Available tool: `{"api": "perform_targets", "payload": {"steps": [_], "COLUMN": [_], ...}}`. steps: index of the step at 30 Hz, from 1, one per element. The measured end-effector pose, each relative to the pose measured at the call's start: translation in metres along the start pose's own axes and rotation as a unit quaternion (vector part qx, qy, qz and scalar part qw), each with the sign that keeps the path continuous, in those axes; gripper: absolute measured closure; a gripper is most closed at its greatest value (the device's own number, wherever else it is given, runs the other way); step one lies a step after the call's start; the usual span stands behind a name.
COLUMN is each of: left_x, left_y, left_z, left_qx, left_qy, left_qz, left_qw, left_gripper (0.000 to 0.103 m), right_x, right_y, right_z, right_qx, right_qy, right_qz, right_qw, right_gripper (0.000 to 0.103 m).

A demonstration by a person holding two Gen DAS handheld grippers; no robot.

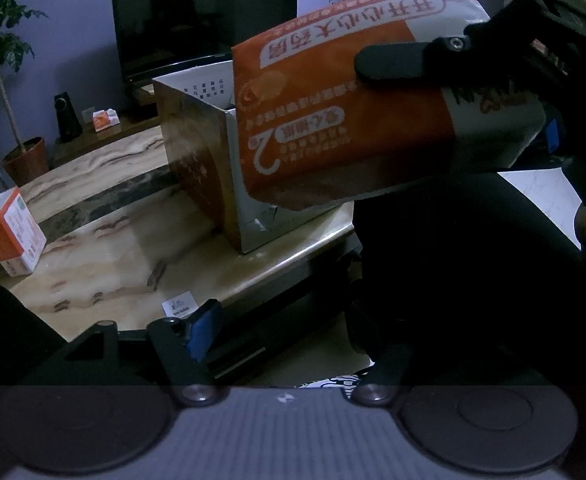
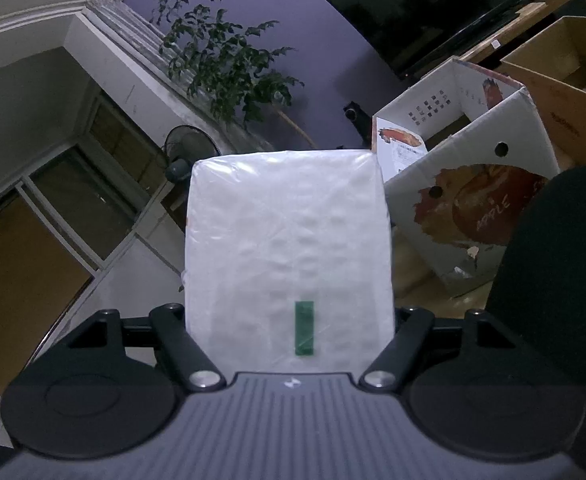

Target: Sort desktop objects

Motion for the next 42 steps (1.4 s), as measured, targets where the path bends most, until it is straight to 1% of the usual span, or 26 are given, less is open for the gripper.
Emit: {"api": "perform_targets", "payload": {"steps": [2, 12, 42], "left_x": [0.000, -0.003, -0.004], "left_y": [0.000, -0.002, 0.002], "left_z": [0.000, -0.002, -0.001], "left_qx": [0.000, 0.003, 0.013], "left_qy": [-0.001, 0.001, 0.006], "left_qz": [-0.001, -0.002, 0.009], "left_qw": [1.0000, 1.0000, 0.9999], "left_gripper": [0.028, 0.027, 0.027], "right_x": [-0.001, -0.003, -0.010], "right_y": [0.000, -0.001, 0.000], "right_z": [0.000, 0.005, 0.013], "right_qx": [0.000, 0.002, 0.009], "right_qy": [0.002, 0.008, 0.026], "right_qz": [0.000, -0.002, -0.005], "right_qw": [1.000, 1.000, 1.000], "right_gripper": [0.028, 0.028, 0.028]}}
Point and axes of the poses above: each gripper's, at about its wrist camera, not at the fingertips, and x roughly against the way its jaws point, y to its left, z to its underside, the point moved 2 cm from there along -x, roughly the way its jaws point, and after that the axes turned 7 degrees about z, right-handed, at the moved point
